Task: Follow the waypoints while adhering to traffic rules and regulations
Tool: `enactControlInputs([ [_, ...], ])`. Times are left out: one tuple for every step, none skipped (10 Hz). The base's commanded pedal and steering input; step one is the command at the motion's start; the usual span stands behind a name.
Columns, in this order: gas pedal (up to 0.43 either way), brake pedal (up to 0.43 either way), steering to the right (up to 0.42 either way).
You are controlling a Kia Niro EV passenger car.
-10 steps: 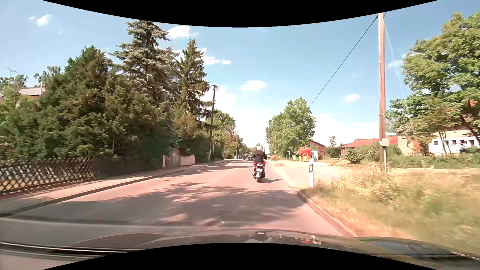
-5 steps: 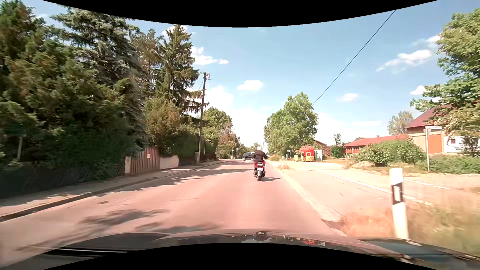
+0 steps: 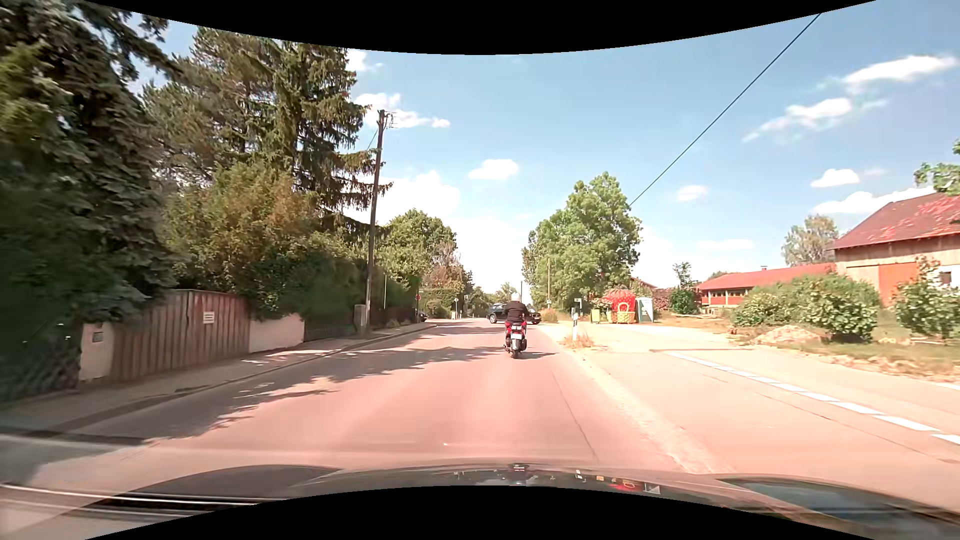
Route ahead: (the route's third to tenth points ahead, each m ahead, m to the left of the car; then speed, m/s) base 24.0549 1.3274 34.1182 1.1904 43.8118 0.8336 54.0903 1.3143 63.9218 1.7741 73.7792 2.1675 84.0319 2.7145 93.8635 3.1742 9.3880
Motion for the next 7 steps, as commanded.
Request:
enactControlInputs([
  [0.177,0.006,0.008],
  [0.177,0.012,0.008],
  [0.177,0.012,0.008],
  [0.209,0.012,0.008],
  [0.209,0.012,0.008],
  [0.220,0.012,0.006],
  [0.220,0.012,0.006],
])
